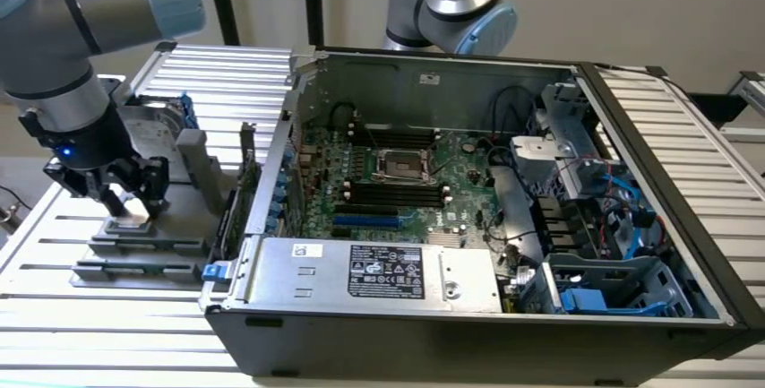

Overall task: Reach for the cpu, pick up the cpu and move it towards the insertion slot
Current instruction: 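Pick up the cpu and move it towards the insertion slot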

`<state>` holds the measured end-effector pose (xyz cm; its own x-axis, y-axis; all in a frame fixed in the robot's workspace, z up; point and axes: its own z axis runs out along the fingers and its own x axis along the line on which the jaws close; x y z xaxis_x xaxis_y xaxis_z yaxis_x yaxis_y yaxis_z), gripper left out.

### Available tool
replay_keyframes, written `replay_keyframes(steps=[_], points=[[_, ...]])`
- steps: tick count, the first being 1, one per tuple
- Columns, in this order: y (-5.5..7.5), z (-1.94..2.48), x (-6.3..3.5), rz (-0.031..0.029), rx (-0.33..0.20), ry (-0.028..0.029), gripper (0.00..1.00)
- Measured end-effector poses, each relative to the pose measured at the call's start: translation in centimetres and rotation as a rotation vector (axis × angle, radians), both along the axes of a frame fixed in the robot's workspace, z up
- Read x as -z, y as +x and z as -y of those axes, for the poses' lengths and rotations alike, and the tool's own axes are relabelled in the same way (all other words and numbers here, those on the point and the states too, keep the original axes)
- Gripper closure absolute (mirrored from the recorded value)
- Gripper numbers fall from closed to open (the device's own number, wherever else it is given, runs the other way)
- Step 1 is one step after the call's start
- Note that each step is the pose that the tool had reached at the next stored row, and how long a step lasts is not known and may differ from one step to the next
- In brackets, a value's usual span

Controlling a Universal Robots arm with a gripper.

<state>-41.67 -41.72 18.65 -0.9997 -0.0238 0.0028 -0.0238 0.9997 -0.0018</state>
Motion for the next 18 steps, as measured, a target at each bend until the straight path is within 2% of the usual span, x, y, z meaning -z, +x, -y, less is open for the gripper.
replay_keyframes(steps=[12,18], points=[[0.0,0.0,0.01,-0.0015,0.0,0.0002,0.45],[0.1,0.0,-1.2,-0.0072,0.0,0.0,0.46]])
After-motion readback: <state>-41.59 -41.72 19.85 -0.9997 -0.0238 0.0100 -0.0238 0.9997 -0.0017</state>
